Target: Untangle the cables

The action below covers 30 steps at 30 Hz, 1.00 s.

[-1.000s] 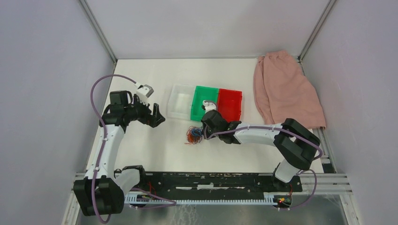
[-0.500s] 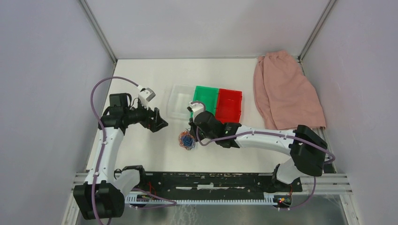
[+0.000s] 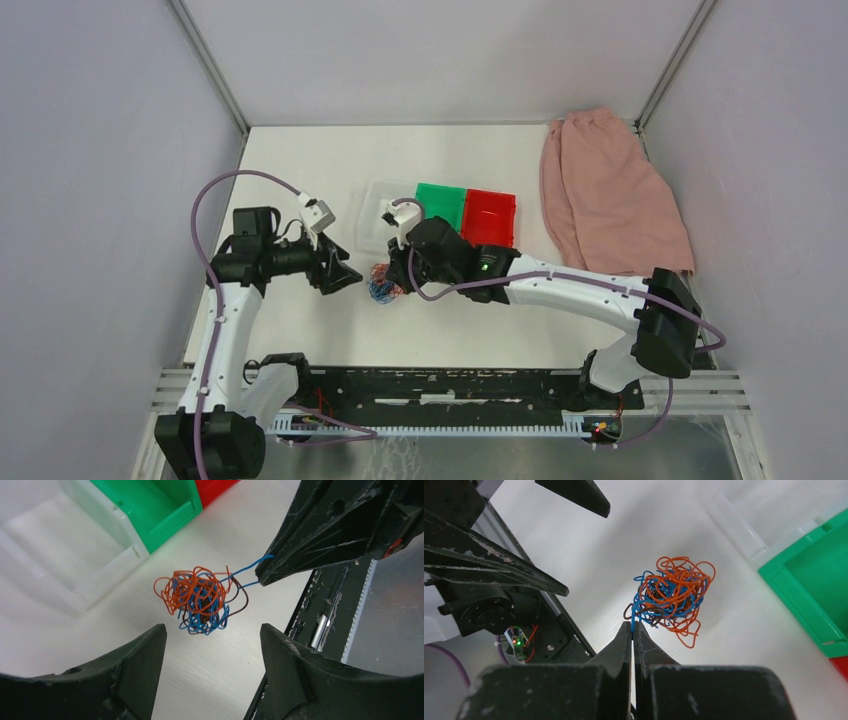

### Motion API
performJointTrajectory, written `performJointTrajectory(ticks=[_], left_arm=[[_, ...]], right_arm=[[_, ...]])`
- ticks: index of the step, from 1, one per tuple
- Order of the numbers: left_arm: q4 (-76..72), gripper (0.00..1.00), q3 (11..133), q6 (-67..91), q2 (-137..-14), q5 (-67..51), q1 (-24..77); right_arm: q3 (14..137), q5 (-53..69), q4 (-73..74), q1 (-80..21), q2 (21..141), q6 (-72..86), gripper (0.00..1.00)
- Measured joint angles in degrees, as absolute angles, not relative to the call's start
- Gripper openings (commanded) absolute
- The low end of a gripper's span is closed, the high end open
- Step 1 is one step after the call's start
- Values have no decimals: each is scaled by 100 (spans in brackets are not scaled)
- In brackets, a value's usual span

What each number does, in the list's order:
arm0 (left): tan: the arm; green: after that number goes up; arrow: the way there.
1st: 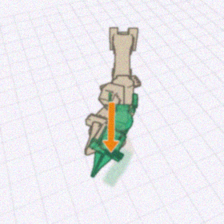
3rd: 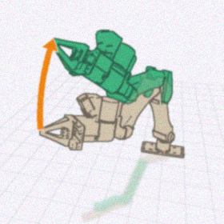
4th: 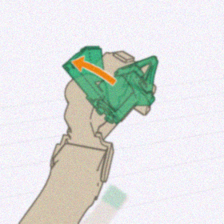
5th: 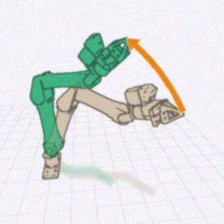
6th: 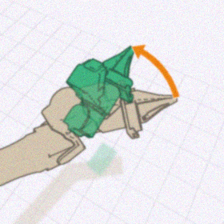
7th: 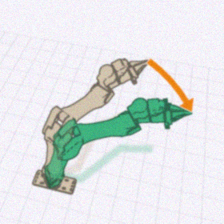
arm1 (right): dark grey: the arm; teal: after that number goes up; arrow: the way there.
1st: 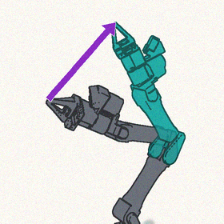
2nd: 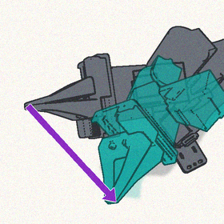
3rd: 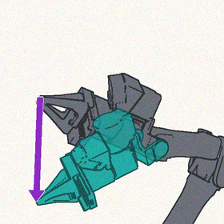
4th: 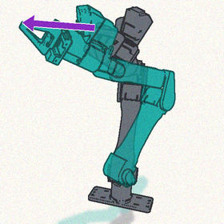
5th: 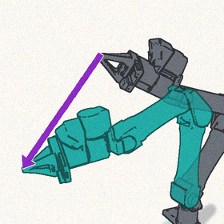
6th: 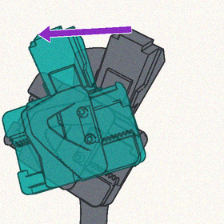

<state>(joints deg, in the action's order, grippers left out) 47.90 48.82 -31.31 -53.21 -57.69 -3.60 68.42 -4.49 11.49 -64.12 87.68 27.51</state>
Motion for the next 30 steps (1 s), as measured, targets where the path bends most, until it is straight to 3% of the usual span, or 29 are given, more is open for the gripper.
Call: performJointTrajectory(ticks=[7,17,26,30], left_arm=[[4836,61,4866,-3426,-5081,-6311,-268],[4893,54,4740,-3527,-4368,-6834,-237],[5035,5,4733,-3667,-4058,-7376,-211],[5092,3,4703,-3723,-4060,-7491,-209]], right_arm=[[7347,408,1608,-6412,8772,2753,0],[8315,2198,2154,-6344,9041,2488,0],[8722,3428,2672,-6147,9448,2255,0],[8722,3642,2753,-6132,9448,2239,0]])
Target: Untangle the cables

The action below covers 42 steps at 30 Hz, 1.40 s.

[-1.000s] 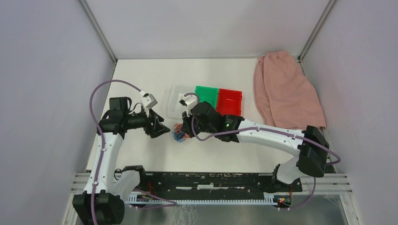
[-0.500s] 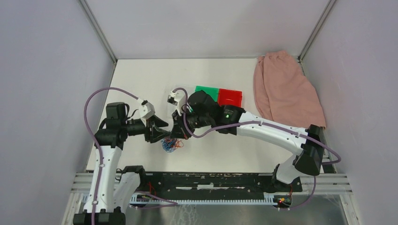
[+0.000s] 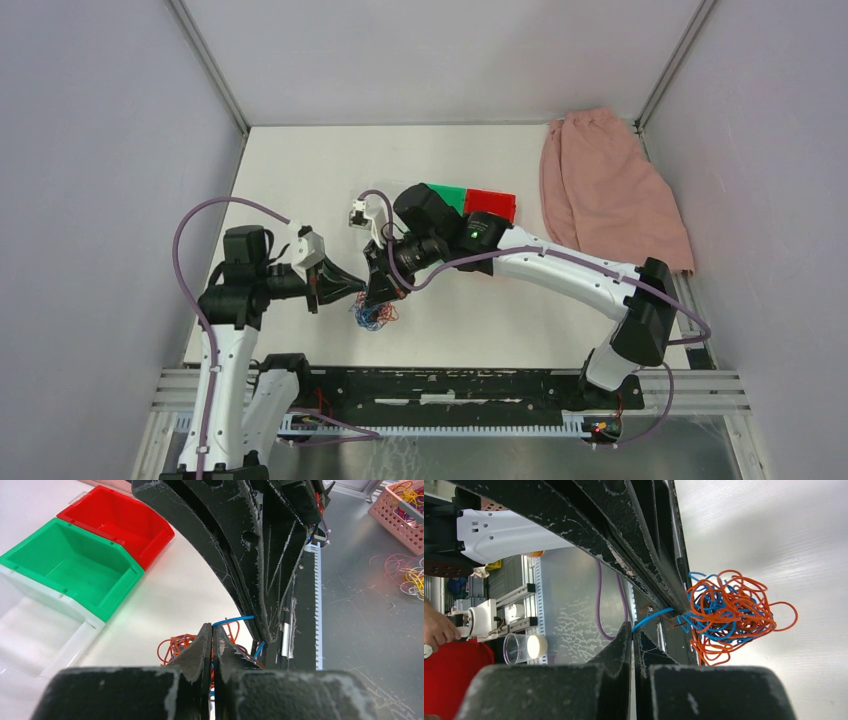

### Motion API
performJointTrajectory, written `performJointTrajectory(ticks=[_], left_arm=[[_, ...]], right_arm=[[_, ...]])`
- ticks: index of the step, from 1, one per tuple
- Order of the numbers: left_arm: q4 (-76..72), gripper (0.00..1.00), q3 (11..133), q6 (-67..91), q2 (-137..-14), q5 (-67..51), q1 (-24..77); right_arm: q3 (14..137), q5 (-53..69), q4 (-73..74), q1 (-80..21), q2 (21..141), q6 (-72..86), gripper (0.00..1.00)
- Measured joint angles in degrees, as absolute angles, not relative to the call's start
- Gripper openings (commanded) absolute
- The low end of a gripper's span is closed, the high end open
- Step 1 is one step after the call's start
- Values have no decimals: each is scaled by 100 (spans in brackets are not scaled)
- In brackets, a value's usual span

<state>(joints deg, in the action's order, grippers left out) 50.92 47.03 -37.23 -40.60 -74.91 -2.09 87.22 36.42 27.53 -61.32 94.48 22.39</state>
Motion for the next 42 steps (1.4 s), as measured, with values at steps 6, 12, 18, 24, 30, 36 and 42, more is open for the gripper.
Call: performJointTrajectory(ticks=[6,12,18,24,30,36,42], left_arm=[[5094,10,4696,-3857,-3992,-7489,-207],[5074,53,4578,-4012,-3706,-7352,-207],[5085,63,4379,-4169,-3601,-7402,-207],[5065,64,4359,-4338,-3627,-7435,-207],[4965,58,4257,-4338,-3662,-7684,-207],[4936,19,4200,-4329,-3830,-7894,-207],[4917,3,4200,-4311,-3970,-8156,-207]], right_arm=[[8722,3778,2818,-6066,9445,2217,0],[8648,4036,2788,-5900,9378,2290,0],[8654,4451,2729,-5878,9382,2467,0],[8781,4772,2711,-5881,9498,2574,0],[8945,4884,2681,-5881,9614,2687,0],[9091,4906,2569,-5881,9697,2829,0],[9168,4794,2473,-5881,9749,2867,5]])
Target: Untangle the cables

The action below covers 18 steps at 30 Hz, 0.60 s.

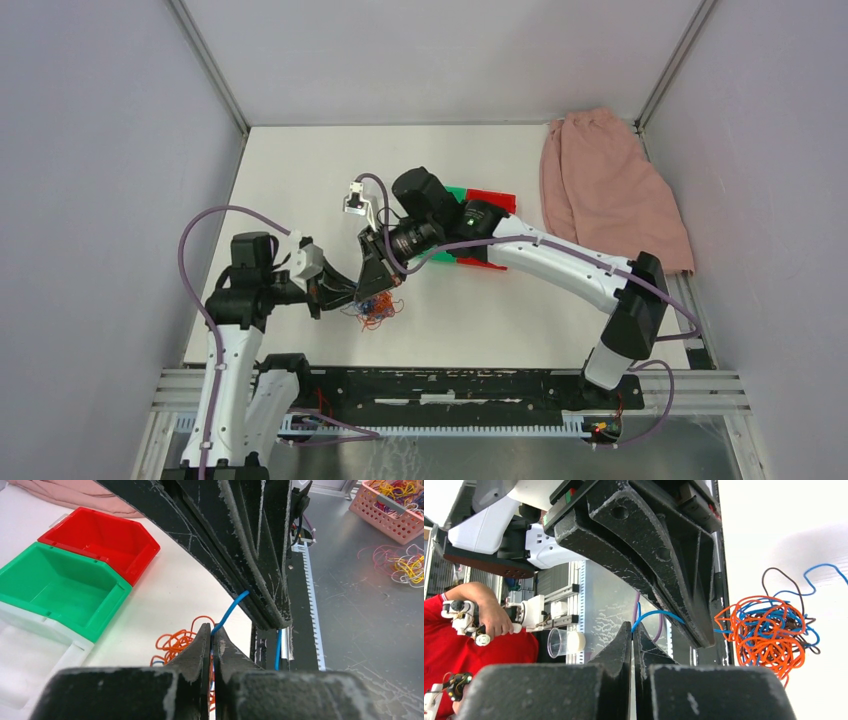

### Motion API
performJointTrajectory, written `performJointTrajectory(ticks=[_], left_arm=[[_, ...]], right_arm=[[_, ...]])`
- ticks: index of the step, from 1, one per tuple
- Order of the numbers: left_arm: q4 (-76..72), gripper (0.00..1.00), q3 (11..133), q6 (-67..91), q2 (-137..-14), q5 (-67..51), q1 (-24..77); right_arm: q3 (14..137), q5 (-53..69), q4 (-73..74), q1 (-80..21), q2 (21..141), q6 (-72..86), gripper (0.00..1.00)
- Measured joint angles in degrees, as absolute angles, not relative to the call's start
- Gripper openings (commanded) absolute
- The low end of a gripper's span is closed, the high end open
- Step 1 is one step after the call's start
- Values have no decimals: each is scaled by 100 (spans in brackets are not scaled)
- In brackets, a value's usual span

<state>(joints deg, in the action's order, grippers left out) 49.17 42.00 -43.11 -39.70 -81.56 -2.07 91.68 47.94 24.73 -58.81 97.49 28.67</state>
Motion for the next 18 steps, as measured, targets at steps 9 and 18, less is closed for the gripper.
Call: performJointTrajectory(ticks=[9,18], left_arm=[[4919,3,4263,-4204,-4016,-8270,-213],[4919,3,4775,-3968,-4104,-8434,-211]], right_arm=[[8656,3686,2397,-5791,9181,2622,63],[6064,2263,355,-5614,6936,2244,74]])
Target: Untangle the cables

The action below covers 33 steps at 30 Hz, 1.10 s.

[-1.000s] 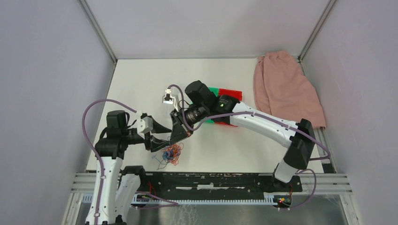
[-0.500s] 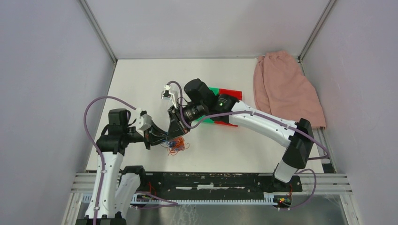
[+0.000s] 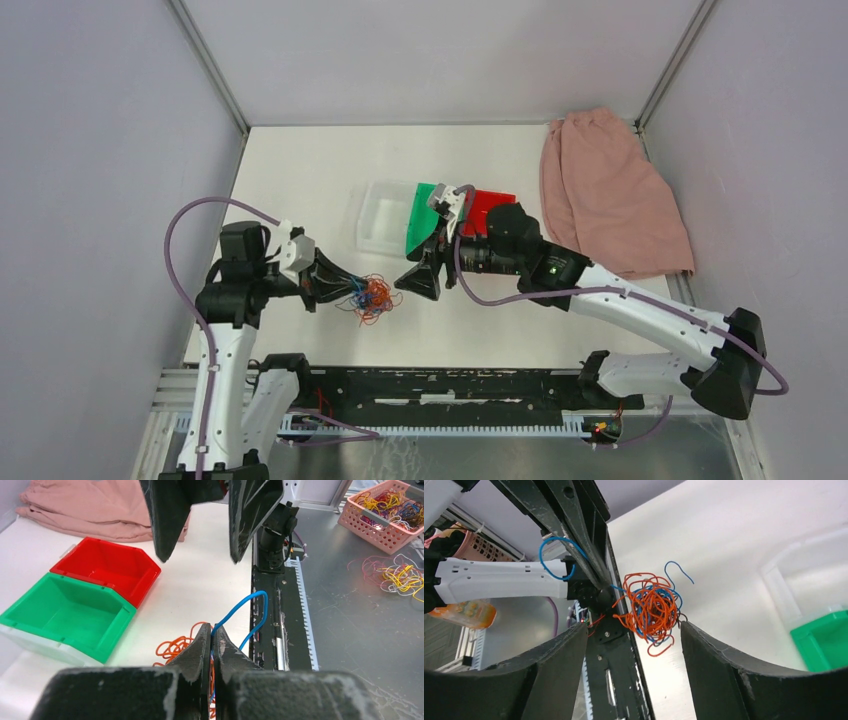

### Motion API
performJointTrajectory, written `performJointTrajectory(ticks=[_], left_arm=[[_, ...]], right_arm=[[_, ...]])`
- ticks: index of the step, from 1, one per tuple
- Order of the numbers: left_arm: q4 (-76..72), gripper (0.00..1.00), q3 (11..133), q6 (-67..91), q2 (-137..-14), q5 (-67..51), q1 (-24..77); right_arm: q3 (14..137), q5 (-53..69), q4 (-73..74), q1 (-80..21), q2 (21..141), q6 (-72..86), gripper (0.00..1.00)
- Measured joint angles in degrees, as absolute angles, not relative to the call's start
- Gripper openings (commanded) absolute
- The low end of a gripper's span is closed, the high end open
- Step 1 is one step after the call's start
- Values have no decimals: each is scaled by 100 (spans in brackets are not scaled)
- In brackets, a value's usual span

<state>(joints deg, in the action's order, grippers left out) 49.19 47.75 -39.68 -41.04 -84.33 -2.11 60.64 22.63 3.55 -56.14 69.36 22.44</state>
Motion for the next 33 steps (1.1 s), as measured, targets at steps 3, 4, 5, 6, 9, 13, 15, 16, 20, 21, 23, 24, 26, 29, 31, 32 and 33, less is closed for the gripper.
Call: performJointTrajectory(ticks=[3,4,5,6,9,13,15,16,20,21,23,24,26,29,31,32,33], left_arm=[[4915,3,4943,-3859,-4145,-8493,-211],[4915,3,4991,-3813,-4167,-8525,-211],[4915,3,5026,-3789,-4187,-8556,-211],[4915,3,5059,-3754,-4206,-8571,-211],[4915,3,5111,-3699,-4257,-8576,-211],[4984,3,5194,-3677,-4307,-8447,-274],[5019,3,5266,-3675,-4348,-8335,-294],[5048,3,5317,-3675,-4368,-8254,-316],[5092,3,5485,-3671,-4438,-7909,-397],[5096,3,5524,-3671,-4456,-7828,-414],[5098,3,5599,-3669,-4480,-7677,-438],[5094,3,5627,-3669,-4488,-7644,-438],[5092,3,5664,-3667,-4488,-7623,-438],[5089,3,5666,-3664,-4458,-7701,-421],[5087,3,5666,-3658,-4451,-7852,-349],[5068,3,5673,-3638,-4449,-7964,-307],[5050,3,5699,-3612,-4447,-8062,-268]], right_arm=[[5830,2185,-198,-5627,6963,2117,74],[5833,2178,-357,-5645,7046,2088,73],[5843,2182,-523,-5664,7146,2053,73],[5883,2196,-690,-5688,7295,2016,72],[6034,2220,-952,-5819,7660,1946,71],[6182,2222,-1262,-5951,8036,1887,68],[6195,2217,-1385,-5946,8110,1894,65],[6211,2206,-1437,-5946,8149,1898,63],[6344,2174,-1623,-5918,8388,1962,60],[6359,2152,-1684,-5909,8442,1990,60],[6357,2069,-1828,-5887,8512,2073,61],[6326,2029,-1914,-5883,8521,2119,62],[6180,1933,-2139,-5883,8479,2198,64],[5957,1804,-2338,-5889,8333,2294,67],[5760,1728,-2394,-5911,8136,2333,68],[5645,1726,-2390,-5927,8003,2335,69],[5489,1728,-2362,-5957,7822,2333,69]])
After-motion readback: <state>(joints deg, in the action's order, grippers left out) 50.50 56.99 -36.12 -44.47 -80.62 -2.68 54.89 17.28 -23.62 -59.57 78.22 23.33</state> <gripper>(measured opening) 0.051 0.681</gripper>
